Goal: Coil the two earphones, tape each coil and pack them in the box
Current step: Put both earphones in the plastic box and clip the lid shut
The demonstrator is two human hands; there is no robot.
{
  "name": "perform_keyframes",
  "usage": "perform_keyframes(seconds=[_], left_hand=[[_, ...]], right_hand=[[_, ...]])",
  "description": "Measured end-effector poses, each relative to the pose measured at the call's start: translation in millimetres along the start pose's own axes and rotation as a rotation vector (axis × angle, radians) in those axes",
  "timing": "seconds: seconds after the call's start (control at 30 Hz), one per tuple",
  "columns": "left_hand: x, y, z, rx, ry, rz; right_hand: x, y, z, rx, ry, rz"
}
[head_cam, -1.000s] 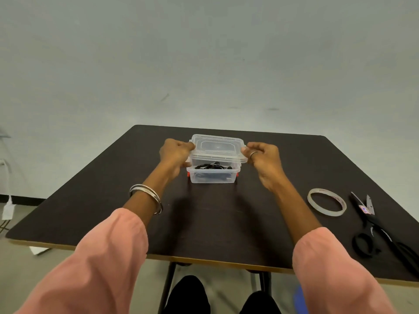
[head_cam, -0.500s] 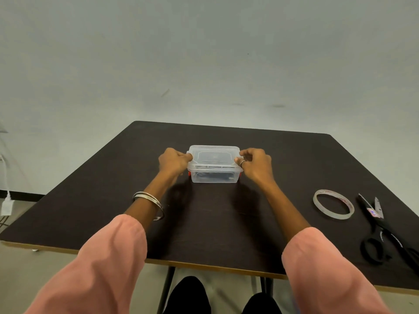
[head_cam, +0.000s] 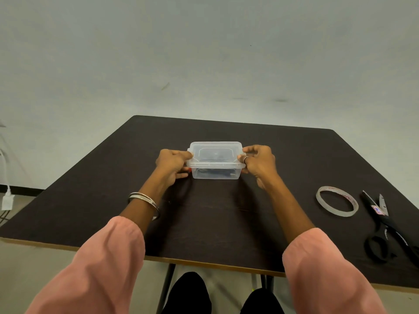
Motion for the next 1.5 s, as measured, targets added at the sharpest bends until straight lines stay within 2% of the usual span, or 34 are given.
perform_keyframes(seconds=[0.37,0.47,0.6,0.73,0.93,1.1,1.37,1.5], left_hand=[[-6,7,2,0.065,0.095,-0.038],[-7,7,1,0.07,0.083,-0.037],[-4,4,2,0.071,0.069,-0.02],[1,1,6,-0.013,-0.043,0.094],[-4,15,22,-0.22,-0.231,0.265],[-4,22,26,-0.322,-0.4,0.311],[-8,25,33,-0.452,-0.552,0.263],[-7,22,28,-0.385,-0.494,0.193]], right_hand=[[2,2,2,0.007,0.013,-0.04],[2,0,13,-0.075,-0.058,-0.015],[-6,-1,21,-0.27,-0.225,-0.125],[-6,-2,23,-0.351,-0.283,-0.14],[1,-4,18,-0.234,-0.14,0.047],[3,8,6,-0.109,-0.057,0.092],[2,13,-10,0.036,0.152,0.064],[4,14,-3,-0.049,0.033,0.005]])
Point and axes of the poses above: each hand's wrist, its own y-axis away from the middle knuckle, its own x-axis out of the back of the hand, z = x × y, the point moved 6 cm from there along -y, towards the middle knuckle, and after that the axes turned 2 degrees about z, right-handed, at the moved point
